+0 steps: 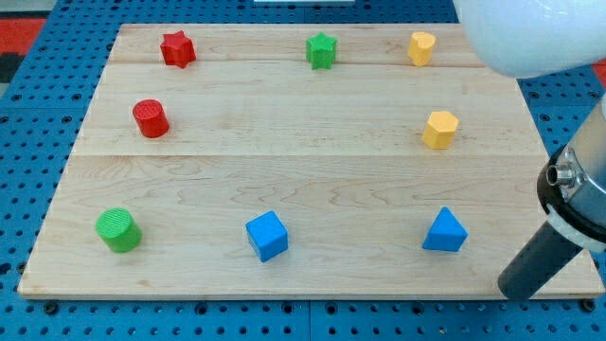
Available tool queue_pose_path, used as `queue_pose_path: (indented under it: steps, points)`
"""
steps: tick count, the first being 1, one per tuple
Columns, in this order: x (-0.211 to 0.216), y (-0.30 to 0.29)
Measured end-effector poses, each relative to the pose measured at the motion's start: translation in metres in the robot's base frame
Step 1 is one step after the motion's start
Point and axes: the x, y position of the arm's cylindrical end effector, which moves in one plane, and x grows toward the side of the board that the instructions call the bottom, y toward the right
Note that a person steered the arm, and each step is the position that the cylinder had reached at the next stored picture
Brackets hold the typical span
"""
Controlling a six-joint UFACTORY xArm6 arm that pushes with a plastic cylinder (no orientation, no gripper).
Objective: Move your arm near blue cube
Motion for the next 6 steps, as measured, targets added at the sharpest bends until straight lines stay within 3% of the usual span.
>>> queue_pose_path:
  steps: [2,3,4,6]
  points:
    - [0.000,-0.001]
    - [0.001,-0.070]
    - [0.001,-0.175]
    - [-0.029,-0.266]
